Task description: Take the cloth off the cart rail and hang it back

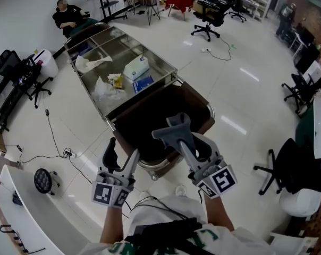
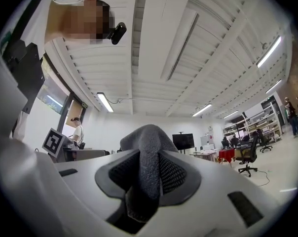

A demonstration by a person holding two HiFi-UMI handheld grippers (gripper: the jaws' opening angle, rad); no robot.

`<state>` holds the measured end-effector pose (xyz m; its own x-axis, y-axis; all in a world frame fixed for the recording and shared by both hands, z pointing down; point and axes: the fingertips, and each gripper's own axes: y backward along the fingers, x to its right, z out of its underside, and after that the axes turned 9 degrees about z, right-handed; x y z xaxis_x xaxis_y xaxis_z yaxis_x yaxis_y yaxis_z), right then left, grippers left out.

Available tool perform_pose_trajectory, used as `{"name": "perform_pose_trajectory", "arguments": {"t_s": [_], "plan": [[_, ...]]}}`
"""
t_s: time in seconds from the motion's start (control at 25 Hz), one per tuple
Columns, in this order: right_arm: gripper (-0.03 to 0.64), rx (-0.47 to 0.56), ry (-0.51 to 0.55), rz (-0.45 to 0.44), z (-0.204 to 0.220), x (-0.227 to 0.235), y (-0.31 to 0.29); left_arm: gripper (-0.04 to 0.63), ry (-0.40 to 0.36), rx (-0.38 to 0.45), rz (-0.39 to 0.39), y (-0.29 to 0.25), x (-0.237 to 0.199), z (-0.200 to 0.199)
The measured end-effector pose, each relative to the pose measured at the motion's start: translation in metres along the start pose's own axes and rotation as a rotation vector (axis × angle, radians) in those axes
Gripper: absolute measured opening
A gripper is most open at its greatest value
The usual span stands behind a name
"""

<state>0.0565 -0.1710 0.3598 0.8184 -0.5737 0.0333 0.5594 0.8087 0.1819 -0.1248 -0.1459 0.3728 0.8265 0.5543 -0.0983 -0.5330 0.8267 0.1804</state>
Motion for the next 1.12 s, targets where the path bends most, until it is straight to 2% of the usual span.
{"name": "perform_pose_trajectory", "arguments": {"t_s": [0.16,0.28,0.44,0.56,0.76,0.92,1.0,1.12], "plan": [[0.137,-0.002,0.026,-0.016,-0.001,-0.006,0.001,0.319,-0.001,-0.027,0.004,-0.002,0.006,0.0],[0.137,-0.01,0.057,-0.022,0.0,-0.009,0.002,0.319,0.013,-0.011,0.004,-0.001,0.006,0.0],[0.137,-0.042,0.068,0.004,0.009,-0.002,0.006,0.319,0.03,-0.013,0.0,0.0,0.007,0.004],[0.138,-0.078,0.041,0.086,0.018,0.021,0.014,0.319,0.035,-0.022,-0.002,0.001,0.006,0.009],[0.14,-0.168,0.0,0.299,0.043,0.086,0.032,0.319,0.04,-0.036,-0.014,0.002,0.004,0.015],[0.144,-0.321,-0.045,0.462,0.092,0.139,0.043,0.319,0.022,-0.037,-0.019,0.007,-0.001,0.025],[0.149,-0.396,-0.074,0.496,0.12,0.156,0.043,0.319,0.021,-0.04,-0.007,0.005,0.002,0.026],[0.163,-0.443,-0.133,0.487,0.143,0.161,0.033,0.319,0.032,-0.047,0.014,-0.001,0.012,0.02]]}}
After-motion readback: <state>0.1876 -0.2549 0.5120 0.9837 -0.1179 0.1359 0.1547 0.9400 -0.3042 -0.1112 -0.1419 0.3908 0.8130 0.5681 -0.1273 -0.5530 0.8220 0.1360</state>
